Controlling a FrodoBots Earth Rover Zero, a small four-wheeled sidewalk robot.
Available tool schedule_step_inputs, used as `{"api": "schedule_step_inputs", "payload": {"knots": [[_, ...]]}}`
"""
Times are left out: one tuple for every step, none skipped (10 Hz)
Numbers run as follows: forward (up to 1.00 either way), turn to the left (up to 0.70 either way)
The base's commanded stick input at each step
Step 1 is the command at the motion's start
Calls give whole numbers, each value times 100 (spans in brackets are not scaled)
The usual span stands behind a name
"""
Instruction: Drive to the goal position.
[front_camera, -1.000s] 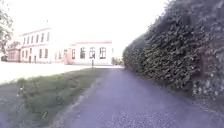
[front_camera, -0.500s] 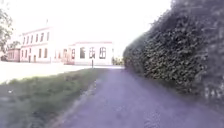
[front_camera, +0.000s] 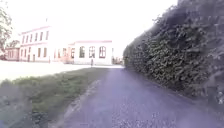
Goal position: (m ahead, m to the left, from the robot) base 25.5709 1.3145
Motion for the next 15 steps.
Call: {"api": "schedule_step_inputs", "payload": {"knots": [[60,0],[60,0],[60,0],[60,0],[60,0],[60,0],[60,0],[60,0],[60,0],[60,0],[60,0],[60,0],[60,0],[60,0],[60,0]]}}
